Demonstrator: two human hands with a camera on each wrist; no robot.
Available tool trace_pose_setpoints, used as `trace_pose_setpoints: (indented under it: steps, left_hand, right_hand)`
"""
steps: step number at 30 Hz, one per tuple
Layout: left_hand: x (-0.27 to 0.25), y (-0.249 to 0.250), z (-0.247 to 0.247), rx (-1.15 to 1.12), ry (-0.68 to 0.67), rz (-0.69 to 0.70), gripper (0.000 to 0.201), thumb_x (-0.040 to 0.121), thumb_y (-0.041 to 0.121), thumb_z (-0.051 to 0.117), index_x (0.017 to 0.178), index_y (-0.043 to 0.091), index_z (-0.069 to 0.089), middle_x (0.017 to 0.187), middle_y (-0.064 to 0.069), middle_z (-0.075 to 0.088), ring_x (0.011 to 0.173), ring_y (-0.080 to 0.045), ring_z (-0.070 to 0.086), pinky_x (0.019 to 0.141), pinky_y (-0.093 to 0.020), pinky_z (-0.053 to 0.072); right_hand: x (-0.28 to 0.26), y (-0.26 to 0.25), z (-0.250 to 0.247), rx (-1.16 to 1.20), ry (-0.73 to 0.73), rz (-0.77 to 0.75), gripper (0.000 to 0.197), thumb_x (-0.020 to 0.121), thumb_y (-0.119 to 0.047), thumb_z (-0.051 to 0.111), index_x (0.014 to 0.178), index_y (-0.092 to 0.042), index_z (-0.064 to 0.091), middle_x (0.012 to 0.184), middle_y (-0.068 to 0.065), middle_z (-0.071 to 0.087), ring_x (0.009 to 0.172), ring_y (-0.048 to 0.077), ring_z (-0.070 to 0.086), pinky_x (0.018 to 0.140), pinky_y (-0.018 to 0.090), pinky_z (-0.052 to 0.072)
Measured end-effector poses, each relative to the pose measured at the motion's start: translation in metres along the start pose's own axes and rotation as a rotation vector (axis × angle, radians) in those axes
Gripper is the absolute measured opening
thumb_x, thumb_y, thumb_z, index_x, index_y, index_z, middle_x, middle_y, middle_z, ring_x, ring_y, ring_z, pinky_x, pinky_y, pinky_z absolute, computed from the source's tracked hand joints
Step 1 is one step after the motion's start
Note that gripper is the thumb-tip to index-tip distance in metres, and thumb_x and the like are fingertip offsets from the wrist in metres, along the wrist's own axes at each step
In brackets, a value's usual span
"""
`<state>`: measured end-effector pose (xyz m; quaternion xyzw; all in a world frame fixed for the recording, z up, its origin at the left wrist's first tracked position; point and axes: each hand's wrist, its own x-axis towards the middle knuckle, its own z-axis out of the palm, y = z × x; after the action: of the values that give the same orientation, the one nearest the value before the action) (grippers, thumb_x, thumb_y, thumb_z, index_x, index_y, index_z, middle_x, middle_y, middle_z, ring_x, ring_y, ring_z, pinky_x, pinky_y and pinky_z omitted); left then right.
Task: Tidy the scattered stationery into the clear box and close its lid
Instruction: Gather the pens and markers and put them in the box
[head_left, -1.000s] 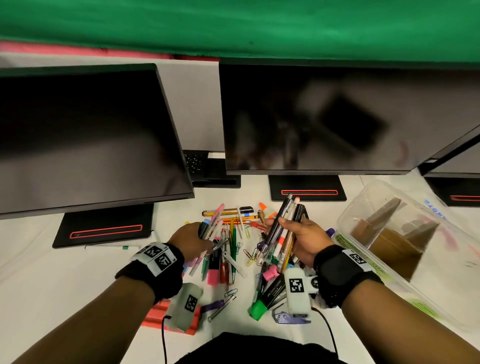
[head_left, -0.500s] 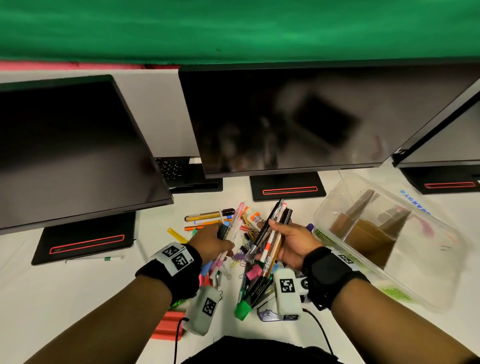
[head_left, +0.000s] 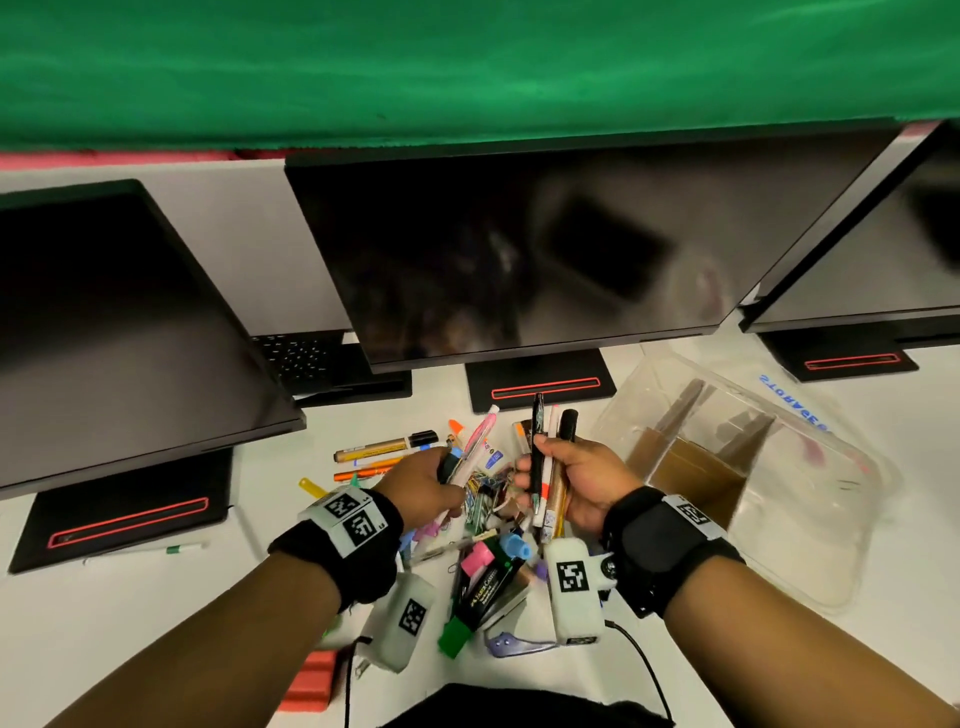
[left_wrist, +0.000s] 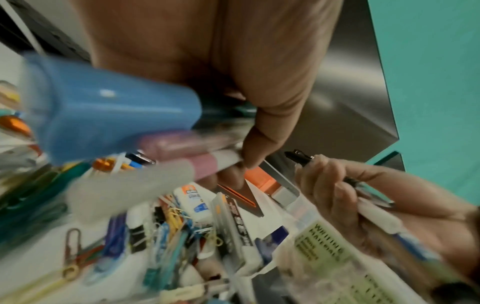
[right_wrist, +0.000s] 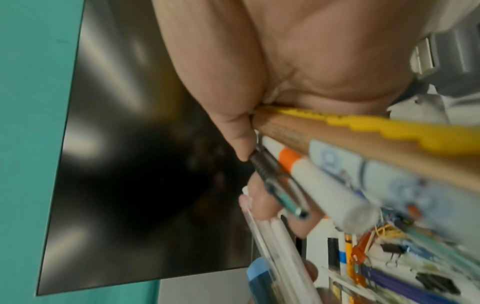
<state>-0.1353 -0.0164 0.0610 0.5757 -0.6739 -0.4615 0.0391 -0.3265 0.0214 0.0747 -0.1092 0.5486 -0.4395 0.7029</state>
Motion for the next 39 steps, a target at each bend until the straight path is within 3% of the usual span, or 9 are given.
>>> trace_pose_setpoints:
  steps: [2,4,6,10,17,23,29,35,39]
  left_hand:
    - [0.001,-0.008,0.005,0.101,-0.022,-0.01,0.024,0.083,0.018,0.063,0.105,0.014,0.056,0.094,-0.005,0.064,0.08,-0.02,0.061,0.068,-0.023,0.045]
    - [0.002,-0.02,0.012,0.224,-0.07,-0.013,0.025,0.082,0.024,0.066,0.104,0.019,0.055,0.101,-0.005,0.063,0.098,-0.026,0.063,0.071,-0.023,0.043]
    - [0.002,-0.029,0.022,0.31,-0.106,0.0,0.023,0.082,0.03,0.068,0.099,0.019,0.057,0.1,-0.003,0.064,0.101,-0.026,0.062,0.077,-0.025,0.044]
    - [0.008,-0.035,0.042,0.401,-0.129,0.057,0.034,0.085,0.032,0.063,0.112,0.012,0.061,0.11,-0.01,0.067,0.105,-0.027,0.062,0.088,-0.03,0.048]
    - [0.013,-0.034,0.046,0.449,-0.12,0.076,0.021,0.088,0.027,0.056,0.104,0.015,0.061,0.104,-0.009,0.069,0.098,-0.027,0.064,0.084,-0.031,0.051]
    - [0.008,0.005,0.013,0.036,0.037,0.098,0.022,0.078,0.024,0.073,0.097,0.017,0.063,0.087,0.005,0.067,0.079,-0.015,0.063,0.073,-0.023,0.046]
    - [0.011,0.067,0.003,-0.263,0.009,0.183,0.021,0.074,0.011,0.076,0.079,0.025,0.062,0.071,0.01,0.068,0.055,0.003,0.063,0.061,-0.015,0.047]
    - [0.022,0.109,0.018,-0.254,-0.014,0.198,0.021,0.071,0.018,0.079,0.088,0.019,0.066,0.074,0.007,0.07,0.069,-0.01,0.066,0.072,-0.024,0.052]
    - [0.032,0.133,0.037,-0.163,-0.003,0.201,0.021,0.073,0.021,0.078,0.085,0.023,0.061,0.073,0.004,0.066,0.066,-0.012,0.063,0.066,-0.023,0.049]
  right_hand:
    - [0.001,0.001,-0.008,-0.042,0.021,0.001,0.012,0.096,-0.011,0.048,0.094,-0.004,0.057,0.054,0.006,0.06,0.042,0.015,0.058,0.046,0.03,0.056]
    - [0.001,0.005,-0.015,-0.082,0.034,0.01,0.01,0.094,-0.008,0.05,0.09,-0.004,0.058,0.053,0.002,0.054,0.04,0.012,0.05,0.042,0.025,0.052]
    - [0.001,0.009,-0.018,-0.081,0.036,0.031,0.01,0.092,-0.005,0.05,0.088,-0.002,0.058,0.055,0.003,0.053,0.041,0.011,0.048,0.039,0.023,0.047]
    - [-0.002,0.012,-0.018,-0.088,0.005,0.051,0.017,0.092,0.001,0.044,0.081,-0.002,0.056,0.059,0.006,0.054,0.043,0.013,0.051,0.039,0.023,0.045]
    - [-0.008,0.007,-0.012,-0.257,0.041,0.042,0.021,0.087,0.006,0.048,0.069,-0.002,0.055,0.056,0.008,0.052,0.043,0.013,0.05,0.042,0.022,0.046]
    - [-0.006,0.005,-0.005,-0.177,0.074,-0.079,0.002,0.089,0.002,0.056,0.087,0.003,0.057,0.06,0.008,0.048,0.037,0.009,0.049,0.038,0.019,0.045]
    - [-0.012,-0.012,0.0,-0.127,0.121,-0.187,0.017,0.087,-0.014,0.065,0.075,-0.003,0.061,0.056,0.005,0.052,0.04,0.01,0.048,0.04,0.021,0.046]
    - [-0.025,-0.036,-0.023,-0.037,0.13,-0.238,0.014,0.085,-0.013,0.066,0.094,-0.002,0.062,0.056,0.003,0.056,0.042,0.009,0.05,0.042,0.02,0.047]
    - [-0.024,-0.045,-0.046,0.004,0.211,-0.247,0.013,0.089,-0.012,0.06,0.092,0.0,0.064,0.069,0.012,0.069,0.057,0.023,0.065,0.063,0.038,0.058]
